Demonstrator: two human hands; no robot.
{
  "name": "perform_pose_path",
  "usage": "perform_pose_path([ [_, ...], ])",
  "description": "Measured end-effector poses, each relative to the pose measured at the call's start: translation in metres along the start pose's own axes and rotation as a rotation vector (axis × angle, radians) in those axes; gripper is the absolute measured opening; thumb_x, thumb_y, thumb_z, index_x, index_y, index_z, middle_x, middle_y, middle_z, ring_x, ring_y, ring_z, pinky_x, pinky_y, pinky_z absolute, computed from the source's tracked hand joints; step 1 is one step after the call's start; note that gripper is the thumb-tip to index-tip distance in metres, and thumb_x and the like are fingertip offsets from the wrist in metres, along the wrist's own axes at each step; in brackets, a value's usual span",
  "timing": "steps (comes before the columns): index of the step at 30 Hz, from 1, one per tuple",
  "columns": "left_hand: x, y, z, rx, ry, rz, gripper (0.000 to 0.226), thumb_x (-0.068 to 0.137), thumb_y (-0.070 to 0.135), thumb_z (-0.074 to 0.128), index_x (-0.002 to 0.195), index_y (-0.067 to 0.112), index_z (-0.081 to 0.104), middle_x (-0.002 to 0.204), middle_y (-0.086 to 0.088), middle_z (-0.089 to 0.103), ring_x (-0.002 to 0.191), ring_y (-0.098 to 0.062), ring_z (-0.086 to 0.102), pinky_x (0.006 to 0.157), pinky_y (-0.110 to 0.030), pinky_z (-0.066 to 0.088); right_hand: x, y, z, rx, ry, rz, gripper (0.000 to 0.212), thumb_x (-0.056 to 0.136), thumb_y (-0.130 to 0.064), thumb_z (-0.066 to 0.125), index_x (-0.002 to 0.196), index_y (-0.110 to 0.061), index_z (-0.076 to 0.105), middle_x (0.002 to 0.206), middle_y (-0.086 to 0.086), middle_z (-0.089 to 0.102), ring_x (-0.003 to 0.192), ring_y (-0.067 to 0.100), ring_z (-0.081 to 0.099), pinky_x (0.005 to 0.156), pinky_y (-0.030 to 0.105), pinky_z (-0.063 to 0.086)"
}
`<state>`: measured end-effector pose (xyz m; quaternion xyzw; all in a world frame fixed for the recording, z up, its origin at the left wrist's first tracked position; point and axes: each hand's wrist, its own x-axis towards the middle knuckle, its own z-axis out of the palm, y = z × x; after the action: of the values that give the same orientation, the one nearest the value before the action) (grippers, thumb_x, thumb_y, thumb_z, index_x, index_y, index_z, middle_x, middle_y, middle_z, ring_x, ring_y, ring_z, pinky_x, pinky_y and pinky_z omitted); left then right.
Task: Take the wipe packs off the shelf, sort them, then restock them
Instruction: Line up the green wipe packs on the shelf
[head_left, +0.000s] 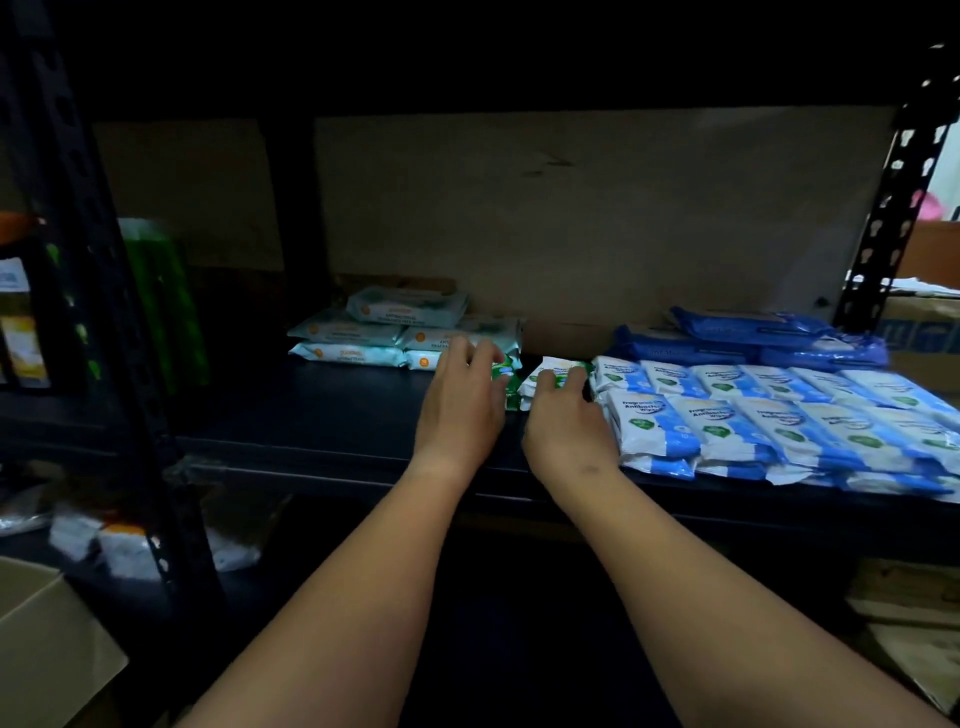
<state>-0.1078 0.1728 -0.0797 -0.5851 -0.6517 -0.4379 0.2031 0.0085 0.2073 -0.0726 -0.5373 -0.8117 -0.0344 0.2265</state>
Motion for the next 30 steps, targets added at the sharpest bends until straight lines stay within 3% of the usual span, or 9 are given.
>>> perform_pose_path([
  [5, -0.062, 0.008, -0.021, 0.123, 0.166, 0.038, 0.015, 0.093, 0.026, 0.061, 0.106, 0.019, 0.061, 0.099, -0.003, 0.056, 0.090, -0.025, 0.053, 0.077, -0.040, 0.037, -0.047, -0.004, -0.007, -0.178, 0.202, -0.173, 0.041, 0.095, -0.014, 0.048, 0.136, -0.008, 0.049, 0.135, 0.022, 0.047, 0.106, 0.038, 0.056, 0.078, 0.043, 0.047],
  [8, -0.094, 0.000, -0.034, 0.164, 0.148, 0.021, 0.018, 0.096, 0.037, 0.052, 0.105, 0.023, 0.060, 0.095, 0.003, 0.056, 0.087, -0.020, 0.052, 0.077, -0.037, 0.037, -0.073, -0.002, -0.001, -0.139, 0.369, -0.269, 0.033, 0.084, -0.019, 0.063, 0.116, -0.011, 0.065, 0.111, 0.016, 0.061, 0.101, 0.037, 0.053, 0.081, 0.047, 0.043],
  [11, -0.131, -0.017, -0.047, 0.143, 0.054, -0.047, 0.012, 0.097, 0.035, 0.052, 0.102, 0.026, 0.058, 0.090, 0.009, 0.057, 0.085, -0.019, 0.055, 0.079, -0.040, 0.040, -0.112, -0.005, 0.016, -0.010, 0.371, -0.297, 0.032, 0.081, -0.023, 0.069, 0.112, -0.017, 0.064, 0.111, 0.009, 0.057, 0.102, 0.033, 0.050, 0.081, 0.044, 0.040],
  [17, -0.248, -0.073, -0.056, 0.152, -0.478, -0.309, 0.010, 0.097, 0.022, 0.054, 0.106, 0.027, 0.058, 0.097, 0.007, 0.062, 0.092, -0.019, 0.059, 0.084, -0.042, 0.050, -0.205, -0.018, 0.097, 0.163, -0.051, -0.245, 0.033, 0.094, -0.033, 0.061, 0.126, -0.026, 0.054, 0.126, 0.001, 0.047, 0.116, 0.025, 0.041, 0.097, 0.039, 0.035],
  [20, -0.312, -0.106, -0.050, 0.153, -0.748, -0.542, 0.023, 0.092, 0.009, 0.050, 0.104, 0.029, 0.054, 0.105, -0.001, 0.064, 0.095, -0.027, 0.063, 0.081, -0.044, 0.053, -0.241, -0.021, 0.146, 0.219, -0.348, -0.183, 0.034, 0.097, -0.033, 0.057, 0.130, -0.030, 0.050, 0.128, -0.001, 0.050, 0.120, 0.025, 0.039, 0.100, 0.039, 0.033],
  [22, -0.353, -0.127, -0.046, 0.246, -0.950, -0.611, 0.037, 0.088, 0.003, 0.049, 0.120, 0.022, 0.056, 0.117, -0.008, 0.065, 0.106, -0.031, 0.063, 0.087, -0.044, 0.054, -0.261, -0.024, 0.184, 0.232, -0.558, -0.153, 0.037, 0.096, -0.030, 0.058, 0.132, -0.031, 0.051, 0.129, -0.001, 0.054, 0.122, 0.027, 0.041, 0.101, 0.040, 0.035],
  [25, -0.407, -0.148, -0.039, 0.353, -1.208, -0.628, 0.060, 0.093, 0.002, 0.049, 0.148, 0.024, 0.039, 0.141, -0.010, 0.052, 0.129, -0.033, 0.049, 0.102, -0.046, 0.046, -0.291, -0.028, 0.236, 0.244, -0.811, -0.128, 0.034, 0.094, -0.032, 0.060, 0.127, -0.026, 0.055, 0.116, 0.004, 0.062, 0.120, 0.033, 0.050, 0.097, 0.037, 0.043],
  [27, -0.429, -0.161, -0.035, 0.394, -1.250, -0.591, 0.069, 0.093, 0.004, 0.053, 0.154, 0.029, 0.031, 0.153, -0.005, 0.042, 0.141, -0.031, 0.035, 0.110, -0.047, 0.038, -0.306, -0.033, 0.265, 0.257, -0.923, -0.106, 0.033, 0.093, -0.036, 0.065, 0.118, -0.018, 0.056, 0.099, 0.006, 0.060, 0.114, 0.036, 0.056, 0.087, 0.034, 0.045],
  [30, -0.447, -0.180, -0.023, 0.414, -1.289, -0.578, 0.084, 0.090, 0.005, 0.062, 0.158, 0.031, 0.021, 0.165, 0.002, 0.021, 0.153, -0.032, 0.007, 0.120, -0.051, 0.021, -0.323, -0.042, 0.305, 0.241, -1.025, -0.069, 0.058, 0.089, -0.037, 0.068, 0.139, -0.017, 0.049, 0.129, 0.012, 0.055, 0.129, 0.038, 0.043, 0.102, 0.040, 0.042],
])
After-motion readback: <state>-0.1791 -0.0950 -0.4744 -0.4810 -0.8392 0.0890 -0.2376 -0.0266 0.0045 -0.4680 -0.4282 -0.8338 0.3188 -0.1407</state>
